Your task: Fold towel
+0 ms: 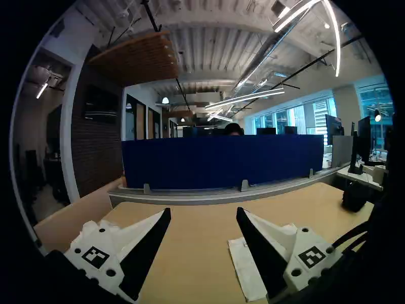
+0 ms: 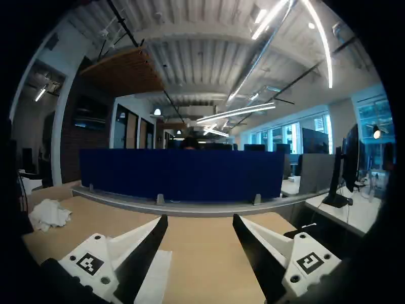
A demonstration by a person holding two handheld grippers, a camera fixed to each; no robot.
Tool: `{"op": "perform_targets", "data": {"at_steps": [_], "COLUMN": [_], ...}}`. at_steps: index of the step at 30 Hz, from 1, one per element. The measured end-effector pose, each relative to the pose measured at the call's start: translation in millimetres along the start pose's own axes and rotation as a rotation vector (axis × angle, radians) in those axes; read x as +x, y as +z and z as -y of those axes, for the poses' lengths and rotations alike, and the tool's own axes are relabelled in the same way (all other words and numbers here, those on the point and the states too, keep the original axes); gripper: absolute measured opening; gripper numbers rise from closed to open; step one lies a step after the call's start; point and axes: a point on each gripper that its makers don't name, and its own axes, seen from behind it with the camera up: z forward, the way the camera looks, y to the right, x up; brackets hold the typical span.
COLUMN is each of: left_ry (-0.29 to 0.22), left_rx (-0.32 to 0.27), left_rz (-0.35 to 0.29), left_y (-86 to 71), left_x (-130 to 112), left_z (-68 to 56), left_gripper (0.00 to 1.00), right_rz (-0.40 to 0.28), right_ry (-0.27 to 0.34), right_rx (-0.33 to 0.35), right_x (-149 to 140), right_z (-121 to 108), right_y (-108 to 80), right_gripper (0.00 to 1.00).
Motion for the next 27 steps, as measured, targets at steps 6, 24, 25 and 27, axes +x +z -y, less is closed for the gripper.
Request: {"op": "perform_targets", "data": {"at_steps": [6, 24, 25, 27], "left_ry": [0.019, 0.081, 0.086, 0.096], "left_rx": [-0.039, -0.125, -0.141, -0.174], "left_rz": [0.064, 0.159, 0.175, 0.208], "left_y": [3.3, -5.2, -5.3, -5.6], "left_x": [-29, -37, -40, -45], "left_z": [-28.9, -52.9, -54.9, -58.9], "left_gripper": [0.96, 0.96, 0.96, 0.96], "right_rz": [0.047, 0.189, 0.205, 0.239], "right_ry": [-0.042, -0.124, -0.134, -0.154], "right_rx": [0.061, 0.250, 0.267, 0.300], "right_x": [-21, -30, -32, -37], "right_z": [23, 52, 55, 60], "right_y": [0.7, 0.3, -1.7, -5.9], "right_gripper": [1.00, 1.00, 1.00, 1.00]}}
